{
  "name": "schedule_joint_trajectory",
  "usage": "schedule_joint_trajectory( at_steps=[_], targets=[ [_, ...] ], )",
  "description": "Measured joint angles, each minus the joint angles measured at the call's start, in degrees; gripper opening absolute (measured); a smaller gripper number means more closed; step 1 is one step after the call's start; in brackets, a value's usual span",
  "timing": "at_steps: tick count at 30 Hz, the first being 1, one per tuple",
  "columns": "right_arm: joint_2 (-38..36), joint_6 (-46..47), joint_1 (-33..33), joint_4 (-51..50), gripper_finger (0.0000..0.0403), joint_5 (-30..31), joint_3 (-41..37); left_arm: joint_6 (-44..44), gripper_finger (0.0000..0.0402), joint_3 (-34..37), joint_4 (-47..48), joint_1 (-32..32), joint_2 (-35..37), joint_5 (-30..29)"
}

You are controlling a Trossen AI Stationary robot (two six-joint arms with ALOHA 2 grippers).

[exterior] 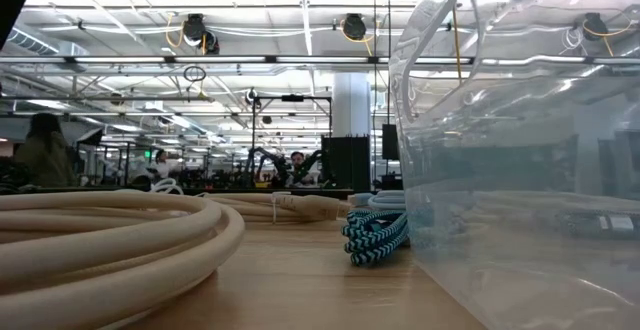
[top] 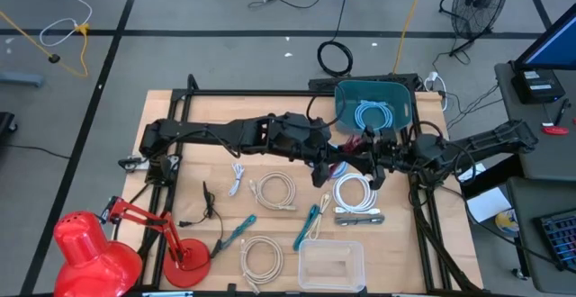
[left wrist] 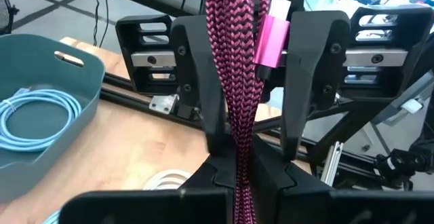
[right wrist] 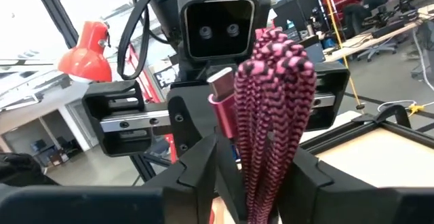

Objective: Pick & Place USB Port
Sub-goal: Put the pink charger cable into the transparent bin

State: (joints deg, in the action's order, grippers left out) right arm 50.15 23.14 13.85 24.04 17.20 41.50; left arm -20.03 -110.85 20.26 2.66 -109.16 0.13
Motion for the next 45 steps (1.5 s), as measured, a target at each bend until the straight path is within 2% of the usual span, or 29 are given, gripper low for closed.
schedule_joint_trajectory(
  at_steps=[10, 15, 21, 30, 37, 43, 45],
  targets=[
    [0.0, 0.0, 0.0, -0.3, 0.0073, -0.9, -0.1, 0.7, 0.0013, 0.0, 2.0, 0.0, 0.3, 0.2],
    [0.0, 0.1, 0.0, -0.4, 0.005, -0.9, -0.1, 0.4, 0.0028, 0.0, 2.0, 0.0, 0.3, 0.2],
    [-0.4, 0.0, 0.0, -0.2, 0.0021, -1.7, -0.1, 0.2, 0.0041, 0.0, 0.8, -0.1, 0.5, 5.9],
    [-3.0, 0.0, 0.0, -1.3, 0.0022, -0.5, 0.0, 1.5, 0.0045, -0.1, 5.4, 0.1, 4.9, 8.4],
    [-4.5, 2.4, 0.0, -4.6, 0.0016, -1.1, 0.0, 2.7, 0.0046, 0.0, 14.8, -0.1, 9.1, 2.4],
    [-2.8, 10.5, 0.3, -8.9, 0.0017, -8.7, 0.0, 3.0, 0.0046, 0.0, 21.8, 0.0, 12.8, -2.9],
    [-2.2, 13.2, 1.1, -10.2, 0.0017, -11.3, -0.1, 2.9, 0.0046, -0.1, 21.2, 0.0, 13.3, -3.6]
  ],
)
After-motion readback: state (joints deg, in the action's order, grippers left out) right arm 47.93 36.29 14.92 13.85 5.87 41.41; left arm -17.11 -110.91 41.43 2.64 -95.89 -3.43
